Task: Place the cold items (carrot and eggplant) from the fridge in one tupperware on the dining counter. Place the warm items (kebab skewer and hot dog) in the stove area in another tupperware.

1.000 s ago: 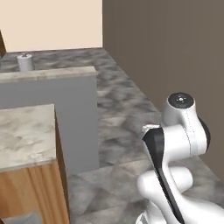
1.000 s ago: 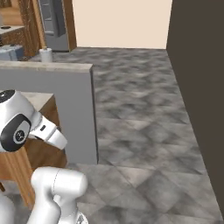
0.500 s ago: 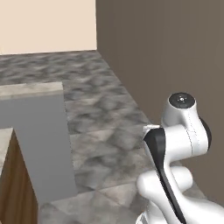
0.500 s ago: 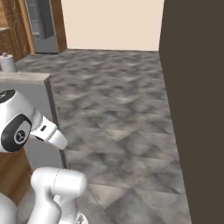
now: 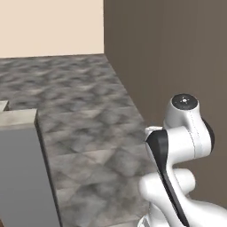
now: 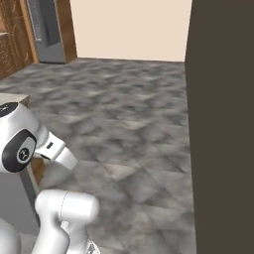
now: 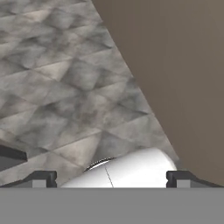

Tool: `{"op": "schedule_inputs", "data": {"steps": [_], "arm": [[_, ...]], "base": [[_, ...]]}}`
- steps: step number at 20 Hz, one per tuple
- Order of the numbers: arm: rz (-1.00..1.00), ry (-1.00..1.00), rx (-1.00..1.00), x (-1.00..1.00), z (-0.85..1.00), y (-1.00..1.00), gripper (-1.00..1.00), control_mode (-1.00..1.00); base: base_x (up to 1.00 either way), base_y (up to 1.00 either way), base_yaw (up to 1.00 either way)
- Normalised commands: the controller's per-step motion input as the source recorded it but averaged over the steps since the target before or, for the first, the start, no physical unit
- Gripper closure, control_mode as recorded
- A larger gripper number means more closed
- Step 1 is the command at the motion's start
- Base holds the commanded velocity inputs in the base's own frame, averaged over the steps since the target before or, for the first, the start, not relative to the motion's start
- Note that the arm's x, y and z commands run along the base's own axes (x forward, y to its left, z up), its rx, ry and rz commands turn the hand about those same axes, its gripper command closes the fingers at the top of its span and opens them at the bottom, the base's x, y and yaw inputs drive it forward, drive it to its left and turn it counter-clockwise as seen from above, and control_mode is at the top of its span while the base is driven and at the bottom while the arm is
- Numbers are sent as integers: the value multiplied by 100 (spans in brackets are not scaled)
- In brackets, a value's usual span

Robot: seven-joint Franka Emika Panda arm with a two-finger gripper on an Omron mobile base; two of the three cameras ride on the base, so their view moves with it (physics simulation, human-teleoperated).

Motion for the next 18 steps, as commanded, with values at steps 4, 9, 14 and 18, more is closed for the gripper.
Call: {"op": "schedule_inputs", "data": {"steps": [4, 9, 14, 18], "arm": [[0, 0, 0, 0, 0, 0, -100, 100], [0, 0, 0, 0, 0, 0, -100, 100], [0, 0, 0, 0, 0, 0, -100, 100], [0, 0, 0, 0, 0, 0, -100, 100]], "base": [[100, -37, 27], [100, -32, 28], [100, -35, 32], [100, -30, 31]]}}
